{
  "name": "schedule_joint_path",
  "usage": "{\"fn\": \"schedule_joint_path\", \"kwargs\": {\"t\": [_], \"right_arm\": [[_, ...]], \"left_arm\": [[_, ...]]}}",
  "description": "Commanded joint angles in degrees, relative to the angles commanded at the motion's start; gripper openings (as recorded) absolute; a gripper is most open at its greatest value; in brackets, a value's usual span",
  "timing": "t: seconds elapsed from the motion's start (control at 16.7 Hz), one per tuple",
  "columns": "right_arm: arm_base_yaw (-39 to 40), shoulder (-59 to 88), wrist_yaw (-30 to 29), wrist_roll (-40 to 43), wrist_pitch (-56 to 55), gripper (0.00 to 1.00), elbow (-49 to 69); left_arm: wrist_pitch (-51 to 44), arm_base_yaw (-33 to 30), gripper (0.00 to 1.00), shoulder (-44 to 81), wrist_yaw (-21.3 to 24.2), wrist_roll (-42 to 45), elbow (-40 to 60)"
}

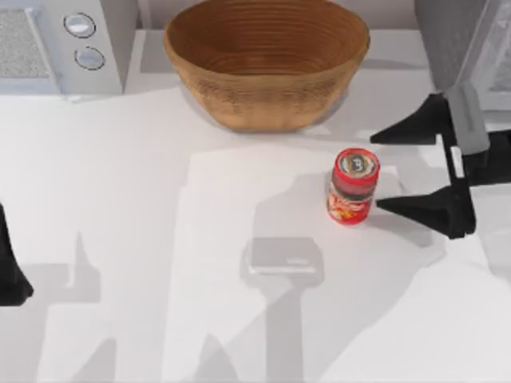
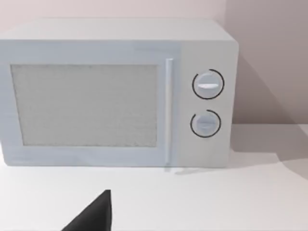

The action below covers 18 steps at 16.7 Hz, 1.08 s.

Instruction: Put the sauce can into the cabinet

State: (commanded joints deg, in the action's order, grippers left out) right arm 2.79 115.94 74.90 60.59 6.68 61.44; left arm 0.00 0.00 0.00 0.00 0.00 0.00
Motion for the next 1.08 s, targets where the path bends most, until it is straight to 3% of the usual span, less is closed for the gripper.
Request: {"fn": "schedule_joint_path", "kwargs": {"t": [0.42, 1.08], "right_arm": [[-2.30, 18.16, 8.67, 9.96, 1.08, 1.00, 9.06], [-2.10, 19.51, 9.02, 7.32, -2.75, 1.00, 9.16]], "left_arm": [[0.00, 0.00, 1.00, 0.00, 0.00, 0.00, 0.00], [0.00, 0.00, 1.00, 0.00, 0.00, 0.00, 0.00]]}}
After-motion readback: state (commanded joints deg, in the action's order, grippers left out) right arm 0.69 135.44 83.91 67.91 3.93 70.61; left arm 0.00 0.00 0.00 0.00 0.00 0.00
